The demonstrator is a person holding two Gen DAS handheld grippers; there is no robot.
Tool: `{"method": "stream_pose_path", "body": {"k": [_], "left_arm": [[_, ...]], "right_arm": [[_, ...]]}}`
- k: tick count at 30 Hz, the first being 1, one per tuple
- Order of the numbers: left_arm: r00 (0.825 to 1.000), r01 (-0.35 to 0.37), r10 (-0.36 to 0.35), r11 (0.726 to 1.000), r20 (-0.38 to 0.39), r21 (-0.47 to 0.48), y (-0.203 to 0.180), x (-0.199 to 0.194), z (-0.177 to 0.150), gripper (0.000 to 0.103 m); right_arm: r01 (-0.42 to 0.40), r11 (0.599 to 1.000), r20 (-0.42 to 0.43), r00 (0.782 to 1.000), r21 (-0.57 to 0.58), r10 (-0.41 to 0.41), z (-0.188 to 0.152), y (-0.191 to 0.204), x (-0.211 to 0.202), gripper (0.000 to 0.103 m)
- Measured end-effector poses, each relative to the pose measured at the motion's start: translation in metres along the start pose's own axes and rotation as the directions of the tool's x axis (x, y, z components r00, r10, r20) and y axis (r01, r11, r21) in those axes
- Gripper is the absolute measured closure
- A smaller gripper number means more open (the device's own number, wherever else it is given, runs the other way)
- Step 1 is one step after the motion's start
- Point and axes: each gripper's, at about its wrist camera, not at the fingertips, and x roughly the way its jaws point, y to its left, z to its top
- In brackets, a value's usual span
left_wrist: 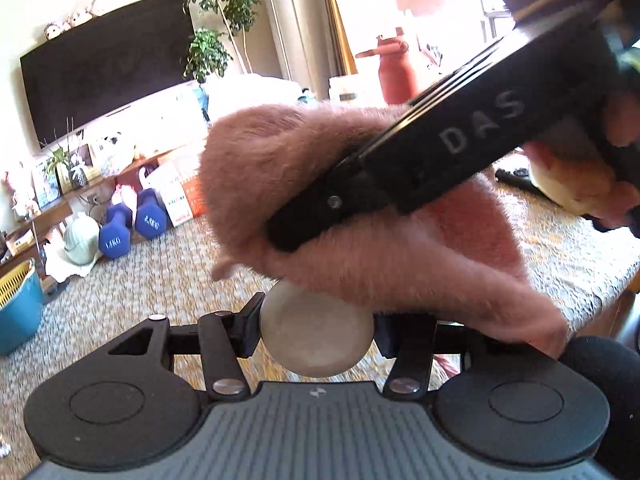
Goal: Clean container
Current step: 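Rub the towel over the bottle body with the right gripper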
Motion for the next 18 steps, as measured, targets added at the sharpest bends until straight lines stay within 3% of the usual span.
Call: {"method": "stream_pose_path", "body": {"k": [9, 18], "left_arm": [[0.997, 0.023, -0.023, 1.0, 0.073, 0.006, 0.009, 0.009, 0.01, 0.05], [0.984, 0.047, -0.049, 0.999, 0.17, 0.017, 0.017, 0.036, 0.052, 0.05]], "right_arm": [[0.051, 0.984, -0.028, 0.999, 0.169, -0.047, -0.011, -0.073, 0.022, 0.073], [0.119, 0.959, -0.046, 0.993, 0.256, -0.111, -0.026, -0.118, 0.035, 0.073]]}}
